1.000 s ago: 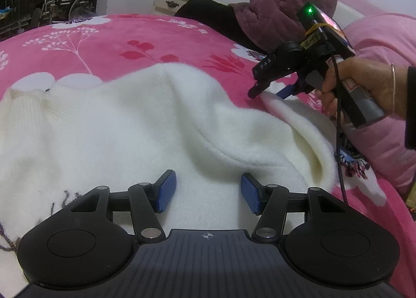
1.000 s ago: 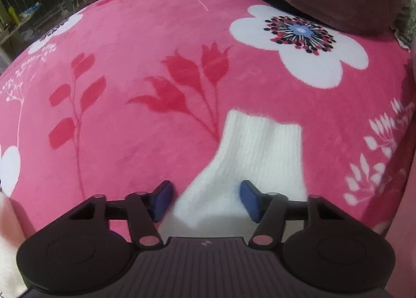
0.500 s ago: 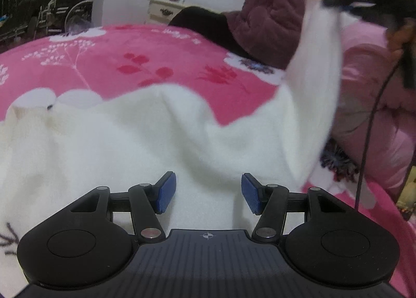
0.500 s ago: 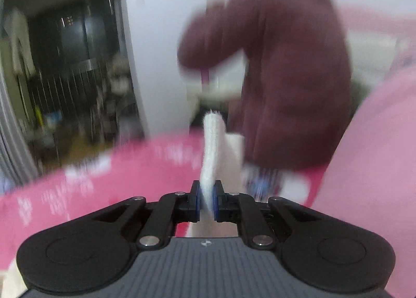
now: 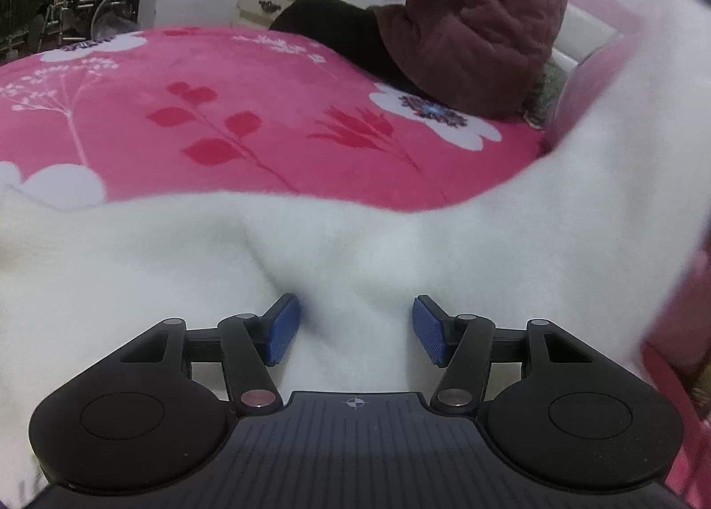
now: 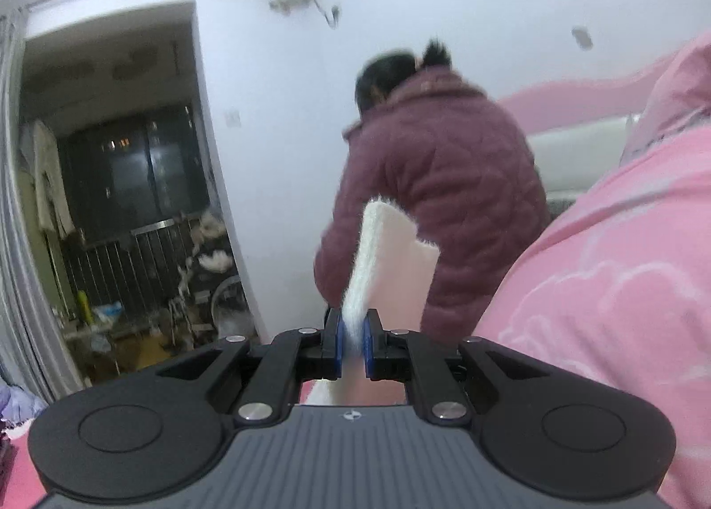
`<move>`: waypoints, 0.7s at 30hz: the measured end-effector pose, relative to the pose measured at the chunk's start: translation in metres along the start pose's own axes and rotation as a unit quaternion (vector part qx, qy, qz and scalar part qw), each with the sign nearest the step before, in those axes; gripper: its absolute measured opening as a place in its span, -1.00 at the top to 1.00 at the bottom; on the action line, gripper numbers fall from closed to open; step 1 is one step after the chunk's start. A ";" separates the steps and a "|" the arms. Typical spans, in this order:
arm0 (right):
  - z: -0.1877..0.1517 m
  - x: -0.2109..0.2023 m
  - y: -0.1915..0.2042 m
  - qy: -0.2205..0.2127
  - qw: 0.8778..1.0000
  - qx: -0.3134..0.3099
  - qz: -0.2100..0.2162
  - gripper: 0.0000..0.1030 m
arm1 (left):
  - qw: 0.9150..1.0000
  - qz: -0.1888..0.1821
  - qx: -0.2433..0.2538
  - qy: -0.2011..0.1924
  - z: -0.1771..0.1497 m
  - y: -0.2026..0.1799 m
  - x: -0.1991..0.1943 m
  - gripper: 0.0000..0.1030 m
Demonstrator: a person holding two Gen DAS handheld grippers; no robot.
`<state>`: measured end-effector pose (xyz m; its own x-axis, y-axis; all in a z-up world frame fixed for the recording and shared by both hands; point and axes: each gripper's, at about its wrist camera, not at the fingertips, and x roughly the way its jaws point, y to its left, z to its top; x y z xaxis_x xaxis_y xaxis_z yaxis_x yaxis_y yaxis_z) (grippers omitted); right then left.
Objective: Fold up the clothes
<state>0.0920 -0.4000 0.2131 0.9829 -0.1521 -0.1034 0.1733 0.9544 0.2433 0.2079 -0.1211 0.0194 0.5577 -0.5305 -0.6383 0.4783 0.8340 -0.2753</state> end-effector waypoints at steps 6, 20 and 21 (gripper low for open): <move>-0.011 -0.023 -0.009 0.007 0.997 -0.071 -0.023 0.78 | 0.994 0.064 0.091 -0.019 -0.011 -0.033 0.020 -0.35; 0.025 -0.095 -0.019 -0.056 0.996 -0.002 -0.069 0.11 | 0.997 0.045 0.022 -0.054 0.000 -0.023 -0.051 -0.34; 0.024 -0.095 -0.013 -0.051 0.997 -0.006 -0.055 -0.01 | 0.997 0.045 0.016 -0.060 0.000 -0.021 -0.063 -0.34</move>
<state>-0.0024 -0.4041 0.2426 0.9590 -0.2816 -0.0301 0.2810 0.9330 0.2246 0.1626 -0.1050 0.0651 0.6753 -0.4700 -0.5683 0.4432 0.8746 -0.1967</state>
